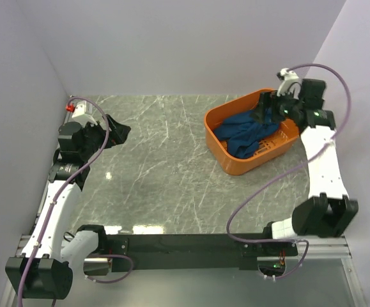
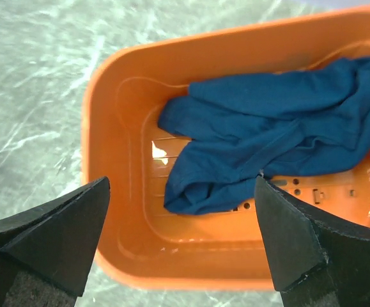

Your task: Fold and stack the t-shirts

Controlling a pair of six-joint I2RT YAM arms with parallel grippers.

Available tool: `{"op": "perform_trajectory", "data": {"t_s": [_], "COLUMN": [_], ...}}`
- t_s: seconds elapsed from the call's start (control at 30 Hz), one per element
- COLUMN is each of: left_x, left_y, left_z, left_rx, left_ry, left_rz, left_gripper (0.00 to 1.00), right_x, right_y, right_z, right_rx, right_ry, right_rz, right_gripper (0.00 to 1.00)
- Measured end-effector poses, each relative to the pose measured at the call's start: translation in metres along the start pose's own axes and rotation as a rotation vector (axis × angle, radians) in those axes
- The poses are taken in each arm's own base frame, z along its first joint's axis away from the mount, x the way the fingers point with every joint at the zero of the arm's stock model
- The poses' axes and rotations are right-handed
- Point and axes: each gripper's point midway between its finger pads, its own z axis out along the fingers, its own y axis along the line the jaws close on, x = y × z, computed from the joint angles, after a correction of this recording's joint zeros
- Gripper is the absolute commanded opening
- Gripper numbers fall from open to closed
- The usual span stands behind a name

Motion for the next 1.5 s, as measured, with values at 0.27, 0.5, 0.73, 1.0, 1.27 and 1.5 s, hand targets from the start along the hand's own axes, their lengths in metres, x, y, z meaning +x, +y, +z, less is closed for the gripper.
{"op": "perform_trajectory", "data": {"t_s": [0.27,0.5,0.73,1.0,1.27,1.5], "left_x": [0.002,0.003,0.011,0.012,0.010,0.000], "left_y": [-0.002,-0.002,0.003,0.002,-0.001,-0.013], "left_z": [0.000,0.001,0.009,0.008,0.004,-0.009], "left_rx": [0.009,0.006,-0.011,-0.013,-0.008,0.034], "left_ry": [0.012,0.016,0.048,0.049,0.042,0.006], "left_rz": [-0.015,-0.051,-0.096,-0.119,-0.120,-0.105], "left_gripper": [0.99,0.99,0.99,0.99,0.99,0.99], "right_x": [0.039,0.074,0.105,0.121,0.094,-0.014], "right_y": [-0.040,-0.090,-0.110,-0.112,-0.109,-0.054], "right_z": [0.078,0.124,0.158,0.167,0.166,0.108], "right_rx": [0.214,0.391,0.429,0.435,0.408,0.196], "right_ry": [0.182,0.292,0.368,0.405,0.345,0.083], "right_rz": [0.177,0.271,0.324,0.362,0.341,0.166], "right_gripper": [0.89,0.79,0.69,0.35,0.00,0.00]}}
